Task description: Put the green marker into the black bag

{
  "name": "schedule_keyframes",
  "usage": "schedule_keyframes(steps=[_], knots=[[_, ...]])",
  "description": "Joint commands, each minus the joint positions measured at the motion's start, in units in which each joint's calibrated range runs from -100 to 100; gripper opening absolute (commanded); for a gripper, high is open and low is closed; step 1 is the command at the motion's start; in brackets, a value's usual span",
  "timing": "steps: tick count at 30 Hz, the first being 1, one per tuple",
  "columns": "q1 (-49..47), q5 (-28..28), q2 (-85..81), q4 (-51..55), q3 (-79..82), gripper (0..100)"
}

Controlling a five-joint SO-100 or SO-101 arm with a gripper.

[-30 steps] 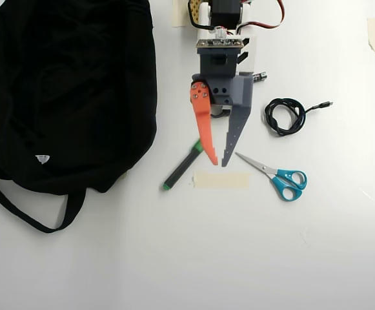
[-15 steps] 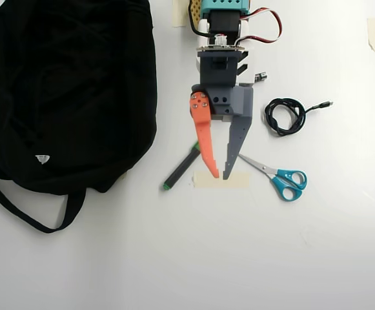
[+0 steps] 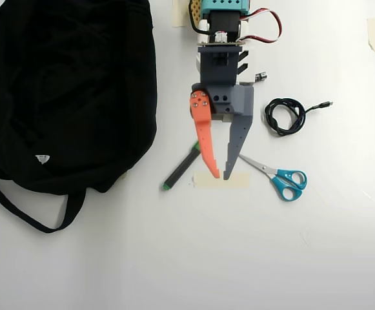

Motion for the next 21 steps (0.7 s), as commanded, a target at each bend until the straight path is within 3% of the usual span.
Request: schedule_keyframes(steps=[1, 11, 21], knots=[[0.8, 0.3, -0.4, -1.1, -2.1, 2], [0.8, 0.1, -0.5, -0.4, -2.0, 2], [0.8, 0.3, -1.3, 13.2, -1.8, 2]])
